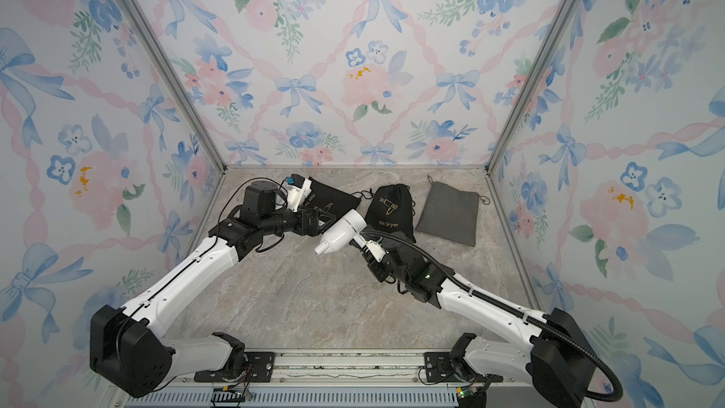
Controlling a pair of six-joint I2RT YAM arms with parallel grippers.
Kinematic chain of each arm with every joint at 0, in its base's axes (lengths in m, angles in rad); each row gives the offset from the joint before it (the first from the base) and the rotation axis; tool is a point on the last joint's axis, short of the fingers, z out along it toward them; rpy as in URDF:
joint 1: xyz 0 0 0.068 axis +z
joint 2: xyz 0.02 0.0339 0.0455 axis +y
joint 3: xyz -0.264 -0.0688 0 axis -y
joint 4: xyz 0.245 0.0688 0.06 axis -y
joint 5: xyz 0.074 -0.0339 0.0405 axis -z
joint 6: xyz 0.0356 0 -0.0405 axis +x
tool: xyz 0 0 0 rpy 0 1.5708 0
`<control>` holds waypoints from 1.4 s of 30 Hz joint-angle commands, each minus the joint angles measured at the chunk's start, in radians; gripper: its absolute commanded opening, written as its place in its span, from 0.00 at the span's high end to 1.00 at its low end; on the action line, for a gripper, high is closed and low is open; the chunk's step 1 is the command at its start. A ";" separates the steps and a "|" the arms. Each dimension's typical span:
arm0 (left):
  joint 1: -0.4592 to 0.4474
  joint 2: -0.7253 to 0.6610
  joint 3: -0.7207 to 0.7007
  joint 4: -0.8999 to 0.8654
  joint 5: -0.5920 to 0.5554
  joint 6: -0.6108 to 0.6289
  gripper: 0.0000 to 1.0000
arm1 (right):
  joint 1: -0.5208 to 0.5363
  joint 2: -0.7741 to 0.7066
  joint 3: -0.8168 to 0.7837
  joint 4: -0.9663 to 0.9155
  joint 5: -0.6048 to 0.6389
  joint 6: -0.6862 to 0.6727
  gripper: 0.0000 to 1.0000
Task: Pack away hair dryers
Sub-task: Pick up the hair dryer from the center of the board, then fold the hair dryer.
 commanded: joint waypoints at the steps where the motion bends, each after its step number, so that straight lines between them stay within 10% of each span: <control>1: -0.004 0.013 0.071 -0.003 0.185 0.105 0.04 | -0.027 -0.061 -0.002 0.100 0.015 -0.094 0.75; 42: -0.029 0.150 0.159 -0.035 0.379 0.094 0.17 | 0.044 0.001 0.211 0.148 0.044 -0.489 0.76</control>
